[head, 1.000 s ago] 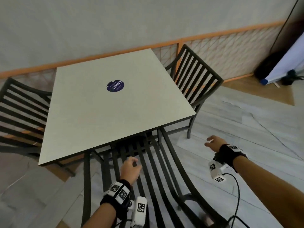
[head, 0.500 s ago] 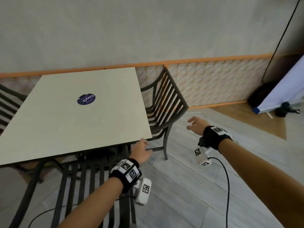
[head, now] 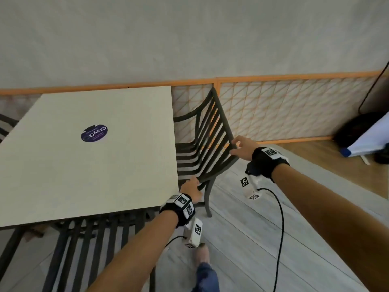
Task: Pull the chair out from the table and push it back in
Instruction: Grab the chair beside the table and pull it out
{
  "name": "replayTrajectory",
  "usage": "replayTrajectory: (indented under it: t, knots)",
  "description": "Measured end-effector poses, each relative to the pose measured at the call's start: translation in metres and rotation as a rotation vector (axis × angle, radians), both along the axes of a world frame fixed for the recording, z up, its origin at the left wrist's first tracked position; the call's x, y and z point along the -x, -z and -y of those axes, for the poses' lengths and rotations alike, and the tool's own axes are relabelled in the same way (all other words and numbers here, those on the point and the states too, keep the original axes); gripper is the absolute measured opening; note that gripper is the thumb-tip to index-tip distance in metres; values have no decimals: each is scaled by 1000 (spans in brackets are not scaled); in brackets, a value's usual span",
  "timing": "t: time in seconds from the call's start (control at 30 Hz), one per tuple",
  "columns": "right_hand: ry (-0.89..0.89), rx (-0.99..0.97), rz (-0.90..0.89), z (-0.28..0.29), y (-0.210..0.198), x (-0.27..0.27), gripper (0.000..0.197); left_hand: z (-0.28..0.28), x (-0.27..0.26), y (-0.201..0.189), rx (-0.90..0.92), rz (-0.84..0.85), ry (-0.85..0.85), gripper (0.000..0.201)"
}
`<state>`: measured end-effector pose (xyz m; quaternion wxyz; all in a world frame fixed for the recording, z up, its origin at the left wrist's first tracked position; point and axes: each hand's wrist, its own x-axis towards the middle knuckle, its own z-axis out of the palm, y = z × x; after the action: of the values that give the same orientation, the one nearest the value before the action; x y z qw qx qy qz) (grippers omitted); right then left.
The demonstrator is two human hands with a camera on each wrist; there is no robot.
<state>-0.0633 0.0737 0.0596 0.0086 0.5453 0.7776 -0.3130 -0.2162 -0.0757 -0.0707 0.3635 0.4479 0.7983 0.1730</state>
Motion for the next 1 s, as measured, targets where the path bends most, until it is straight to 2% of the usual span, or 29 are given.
replayTrajectory:
  t: [0.1,0.23,0.33,0.43,0.5,0.63,0.8,0.87,1.0]
  knots:
    - [30,10,36,-49,12,14,52,-48,8,24,29,-14,28,43]
    - [67,14,54,-100,34,39,70,-99,21,56,87,-5,34,50]
    - [-8,81,131,-122,64,57,82,-122,28,86,143,-27,21,58]
    - [-46,113,248,-137,93,62,98,-133,28,115,185,24,38,62]
    - [-40,67,261,-142,95,64,98,-139,26,133,170,56,42,59]
    - [-100,-52,282,-148,82,64,82,-158,22,157,177,84,33,38]
    - [-85,35,229,-183,96,73,85,-190,23,165,169,132,-6,48]
    - [-86,-4,233,-188,92,74,82,-199,27,168,179,160,-12,51]
    - [-89,19,190,-177,95,68,82,-187,25,177,172,165,-28,44]
